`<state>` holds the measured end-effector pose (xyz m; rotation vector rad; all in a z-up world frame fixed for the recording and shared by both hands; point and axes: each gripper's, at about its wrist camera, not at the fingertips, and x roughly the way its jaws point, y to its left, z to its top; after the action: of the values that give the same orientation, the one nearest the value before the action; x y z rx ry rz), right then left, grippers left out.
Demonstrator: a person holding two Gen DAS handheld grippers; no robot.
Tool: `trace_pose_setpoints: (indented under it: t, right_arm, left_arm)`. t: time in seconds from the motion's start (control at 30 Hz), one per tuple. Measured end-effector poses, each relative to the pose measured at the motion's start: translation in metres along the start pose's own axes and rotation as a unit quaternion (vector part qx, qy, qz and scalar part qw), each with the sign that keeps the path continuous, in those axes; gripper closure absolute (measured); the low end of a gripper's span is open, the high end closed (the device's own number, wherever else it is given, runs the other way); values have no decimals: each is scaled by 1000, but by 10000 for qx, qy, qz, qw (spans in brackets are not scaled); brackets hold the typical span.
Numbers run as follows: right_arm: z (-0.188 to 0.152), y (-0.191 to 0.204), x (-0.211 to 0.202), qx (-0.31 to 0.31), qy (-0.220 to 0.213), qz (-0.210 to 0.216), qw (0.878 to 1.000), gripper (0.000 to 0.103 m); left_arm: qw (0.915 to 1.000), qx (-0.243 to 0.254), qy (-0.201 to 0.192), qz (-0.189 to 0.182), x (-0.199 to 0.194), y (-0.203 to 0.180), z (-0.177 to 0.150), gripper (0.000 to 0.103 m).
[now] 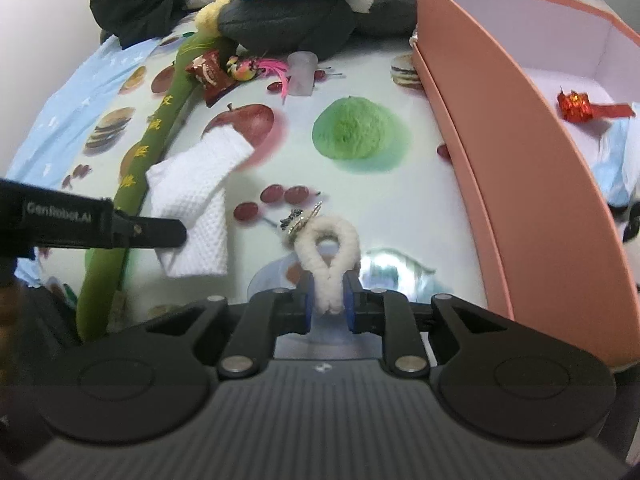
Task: Organize soft objects
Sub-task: 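Grasp the white towel with the left gripper while the right gripper grasps the white hair tie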
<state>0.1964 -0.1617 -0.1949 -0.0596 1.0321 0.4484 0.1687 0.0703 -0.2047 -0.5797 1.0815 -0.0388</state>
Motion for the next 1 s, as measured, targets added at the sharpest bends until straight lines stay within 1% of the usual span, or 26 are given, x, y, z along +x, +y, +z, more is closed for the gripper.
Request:
trace_pose_setpoints:
  t: [0.03, 0.07, 0.1, 0.13, 0.17, 0.2, 0.27, 0.43, 0.53, 0.63, 0.67, 0.73, 0.77, 0.8, 0.83, 0.9, 1.0]
  right_arm:
    - [-1, -1, -1, 52, -6, 31, 10000, 79]
    - [-2, -1, -2, 90, -30, 60, 9999, 76]
    - [-2, -1, -3, 96, -61, 95, 9999, 72]
    - [-2, -1, -4, 82, -88, 138, 9998, 71]
    - [-1, -1, -5, 63, -117, 176, 9998, 62]
    - [-1, -1, -4, 38, -138, 196, 9997, 52]
    - [1, 0, -1, -27, -159, 118, 9998, 41]
    - [5, -1, 12, -293, -236, -26, 9993, 40]
    - [7, 1, 23, -511, -225, -105, 9984, 40]
    - [6, 3, 30, -728, -237, -97, 9970, 41]
    - [5, 3, 31, -749, -244, -122, 9968, 42]
    - [3, 4, 31, -792, -297, -157, 9963, 49]
    - [2, 4, 31, -802, -313, -163, 9962, 60]
    - [2, 4, 30, -789, -324, -159, 9962, 74]
    - [2, 3, 29, -759, -334, -163, 9964, 79]
    - [2, 1, 27, -707, -339, -147, 9968, 83]
    - [0, -3, 24, -618, -346, -181, 9973, 83]
  left_arm:
    - [9999, -141, -25, -61, -2, 4, 0, 78]
    - [9995, -280, -72, -101, -4, 8, 0, 61]
    - [9993, -355, -129, -85, -7, 9, 0, 54]
    - [9990, -378, -209, -67, -10, 10, -1, 52]
    - [9990, -363, -268, -47, -13, 10, -1, 52]
    - [9990, -357, -283, -32, -14, 9, -1, 52]
    - [9988, -384, -301, 15, -15, 8, -2, 51]
    - [9983, -472, -264, 209, -7, 8, 0, 51]
    - [9986, -428, -192, 262, -1, 7, 1, 48]
    - [9989, -367, -140, 247, 5, 5, 3, 47]
    - [9989, -344, -142, 285, 6, 4, 3, 42]
    - [9988, -301, -159, 362, 8, 2, 4, 39]
    - [9988, -281, -145, 375, 10, 2, 4, 39]
    - [9988, -283, -121, 371, 11, 2, 4, 39]
    - [9988, -287, -104, 371, 13, 2, 5, 39]
    - [9987, -211, -101, 455, 16, 0, 5, 39]
    - [9985, -27, -120, 529, 19, -4, 6, 39]
